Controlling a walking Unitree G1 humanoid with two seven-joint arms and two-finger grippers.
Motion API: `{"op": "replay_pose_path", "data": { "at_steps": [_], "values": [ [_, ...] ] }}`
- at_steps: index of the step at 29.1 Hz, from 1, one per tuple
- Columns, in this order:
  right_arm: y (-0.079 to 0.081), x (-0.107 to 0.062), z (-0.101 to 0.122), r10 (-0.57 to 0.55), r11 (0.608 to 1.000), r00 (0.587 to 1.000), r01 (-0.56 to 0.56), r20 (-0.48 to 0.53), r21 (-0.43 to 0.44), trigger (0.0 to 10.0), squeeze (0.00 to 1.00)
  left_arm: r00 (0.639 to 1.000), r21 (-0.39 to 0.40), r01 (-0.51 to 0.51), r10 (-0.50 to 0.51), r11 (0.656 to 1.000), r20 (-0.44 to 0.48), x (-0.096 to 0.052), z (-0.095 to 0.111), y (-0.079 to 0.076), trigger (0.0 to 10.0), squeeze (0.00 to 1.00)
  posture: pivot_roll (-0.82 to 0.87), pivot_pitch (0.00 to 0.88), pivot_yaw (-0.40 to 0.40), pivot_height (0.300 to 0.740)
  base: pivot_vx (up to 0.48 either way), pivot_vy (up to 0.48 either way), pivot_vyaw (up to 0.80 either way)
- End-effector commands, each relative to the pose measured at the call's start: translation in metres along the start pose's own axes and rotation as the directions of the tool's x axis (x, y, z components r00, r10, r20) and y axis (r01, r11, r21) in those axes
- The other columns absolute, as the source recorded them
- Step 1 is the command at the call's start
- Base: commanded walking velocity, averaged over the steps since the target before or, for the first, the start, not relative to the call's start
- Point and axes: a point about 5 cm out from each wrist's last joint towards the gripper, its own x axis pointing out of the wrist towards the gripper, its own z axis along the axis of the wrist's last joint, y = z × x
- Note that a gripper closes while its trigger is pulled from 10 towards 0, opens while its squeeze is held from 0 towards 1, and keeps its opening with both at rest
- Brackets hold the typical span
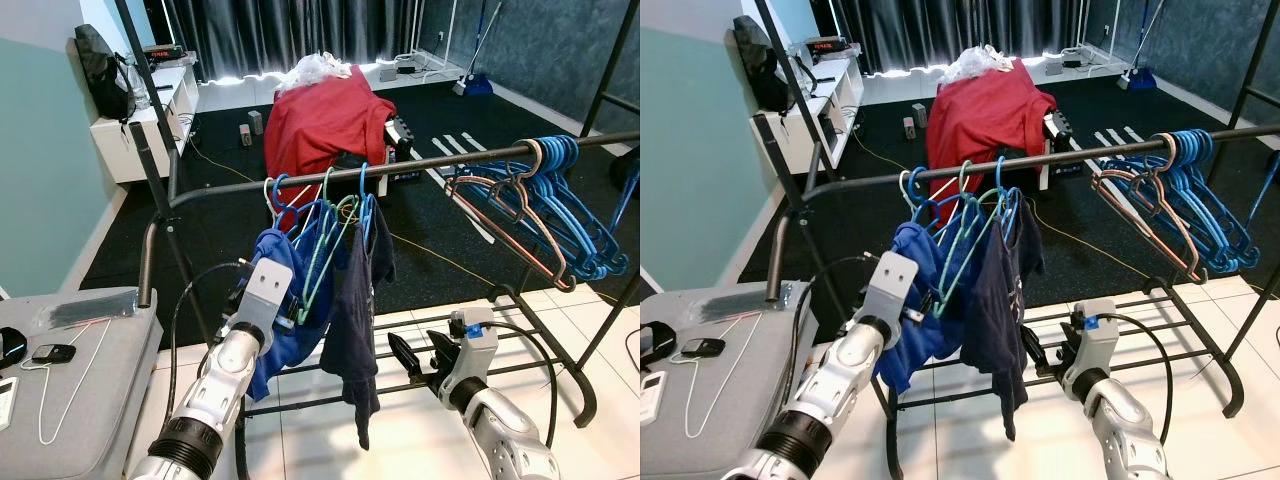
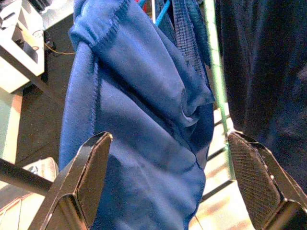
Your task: Hang hanger
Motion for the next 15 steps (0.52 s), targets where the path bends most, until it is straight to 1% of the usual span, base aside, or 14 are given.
{"op": "replay_pose_path", "data": {
  "at_steps": [1,3,4,5,6,7,9,10,11,12,13,14,15],
  "values": [
    [0.003,0.001,-0.001,0.004,1.000,1.000,-0.004,0.004,0.001,10.0,0.00,1.000,0.019,-0.001,0.001,1.000,-0.007,0.000,-0.004,0.002,10.0,0.00,-0.14,0.000,0.063,0.740,0.000,0.000,0.00],
    [0.003,0.001,-0.001,0.003,1.000,1.000,-0.003,0.005,0.002,10.0,0.00,1.000,0.020,-0.001,0.001,1.000,0.009,0.001,-0.002,0.002,10.0,0.00,-0.15,0.000,0.065,0.740,0.000,0.000,0.00],
    [0.003,0.001,-0.001,0.003,1.000,1.000,-0.003,0.005,0.002,10.0,0.00,0.998,0.009,-0.011,0.011,1.000,0.065,0.002,0.008,0.004,10.0,0.00,-0.15,0.000,0.066,0.740,0.000,0.000,0.00],
    [0.003,0.001,-0.001,0.003,1.000,1.000,-0.003,0.005,0.002,10.0,0.00,0.998,0.009,-0.011,0.011,1.000,0.065,0.002,0.008,0.004,10.0,0.00,-0.15,0.000,0.066,0.740,0.000,0.000,0.00],
    [0.003,0.001,-0.001,0.003,1.000,1.000,-0.003,0.006,0.002,10.0,0.00,0.995,-0.002,-0.019,0.019,1.000,0.099,0.003,0.015,0.005,10.0,0.00,-0.15,0.000,0.065,0.740,0.000,0.000,0.00],
    [0.003,0.001,-0.001,0.002,1.000,1.000,-0.002,0.006,0.002,10.0,0.00,0.988,-0.021,-0.032,0.035,0.999,0.150,0.003,0.024,0.009,10.0,0.00,-0.15,0.000,0.066,0.740,0.000,0.000,0.00],
    [0.003,0.001,-0.001,0.002,1.000,1.000,-0.002,0.005,0.002,10.0,0.00,0.967,-0.054,-0.087,0.097,0.995,0.234,0.003,0.043,0.021,10.0,0.00,-0.14,0.000,0.065,0.740,0.000,0.000,0.00],
    [0.003,0.001,-0.001,0.002,1.000,1.000,-0.002,0.005,0.002,10.0,0.00,0.967,-0.054,-0.087,0.097,0.995,0.234,0.003,0.043,0.021,10.0,0.00,-0.14,0.000,0.065,0.740,0.000,0.000,0.00],
    [0.003,0.001,-0.001,0.003,1.000,1.000,-0.003,0.004,0.001,10.0,0.00,0.958,-0.059,-0.116,0.128,0.991,0.256,0.003,0.048,0.029,10.0,0.00,-0.14,0.000,0.064,0.740,0.000,0.000,0.00],
    [0.003,0.001,-0.001,0.003,1.000,1.000,-0.003,0.004,0.001,10.0,0.00,0.958,-0.059,-0.116,0.128,0.991,0.256,0.003,0.048,0.029,10.0,0.00,-0.14,0.000,0.064,0.740,0.000,0.000,0.00],
    [0.003,0.001,-0.001,0.004,1.000,1.000,-0.004,0.002,0.001,10.0,0.00,0.954,-0.053,-0.135,0.144,0.989,0.264,0.003,0.050,0.034,10.0,0.00,-0.14,0.000,0.064,0.740,0.000,0.000,0.00],
    [0.003,0.001,-0.001,0.004,1.000,1.000,-0.004,0.002,0.001,10.0,0.00,0.954,-0.053,-0.135,0.144,0.989,0.264,0.003,0.050,0.034,10.0,0.00,-0.14,0.000,0.064,0.740,0.000,0.000,0.00],
    [0.004,0.001,-0.002,0.006,1.000,1.000,-0.006,0.000,0.001,10.0,0.00,0.953,-0.042,-0.147,0.153,0.988,0.262,0.004,0.049,0.039,10.0,0.00,-0.14,0.000,0.064,0.740,0.000,0.000,0.00]
  ]
}}
